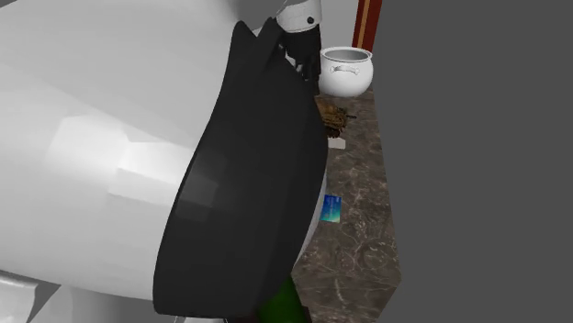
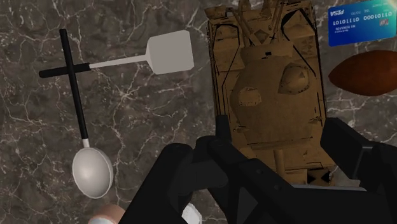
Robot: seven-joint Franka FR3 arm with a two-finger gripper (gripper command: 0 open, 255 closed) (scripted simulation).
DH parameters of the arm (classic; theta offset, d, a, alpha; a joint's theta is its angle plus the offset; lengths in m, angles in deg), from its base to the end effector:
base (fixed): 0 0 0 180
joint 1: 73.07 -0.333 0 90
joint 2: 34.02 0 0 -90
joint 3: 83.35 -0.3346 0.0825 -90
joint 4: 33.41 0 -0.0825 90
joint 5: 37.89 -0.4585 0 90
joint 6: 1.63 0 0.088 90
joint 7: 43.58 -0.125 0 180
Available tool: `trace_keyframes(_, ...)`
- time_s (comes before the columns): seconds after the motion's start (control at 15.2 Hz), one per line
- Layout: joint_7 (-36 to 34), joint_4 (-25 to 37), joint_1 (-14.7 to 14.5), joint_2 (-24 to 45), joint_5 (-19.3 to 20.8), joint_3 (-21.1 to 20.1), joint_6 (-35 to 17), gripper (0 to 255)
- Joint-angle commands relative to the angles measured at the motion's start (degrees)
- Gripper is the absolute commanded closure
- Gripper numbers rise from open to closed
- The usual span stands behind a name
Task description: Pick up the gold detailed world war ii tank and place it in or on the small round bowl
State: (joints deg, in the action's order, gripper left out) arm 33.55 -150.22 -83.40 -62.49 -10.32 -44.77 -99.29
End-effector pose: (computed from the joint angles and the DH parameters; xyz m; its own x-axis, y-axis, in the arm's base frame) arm 0.4028 -0.3334 0.5904 0.5792 0.7998 -0.1579 0.8152 -0.5695 0.1054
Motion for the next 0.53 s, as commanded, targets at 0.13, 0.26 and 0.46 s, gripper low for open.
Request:
trace_keyframes(0.13,0.89,3.53,-0.30,0.62,-0.66,-0.49,2.86,255)
trace_keyframes(0.26,1.19,4.78,-0.40,0.90,-0.90,-0.64,3.83,255)
trace_keyframes(0.46,-3.18,0.95,0.37,-3.68,-0.34,-5.70,6.18,255)
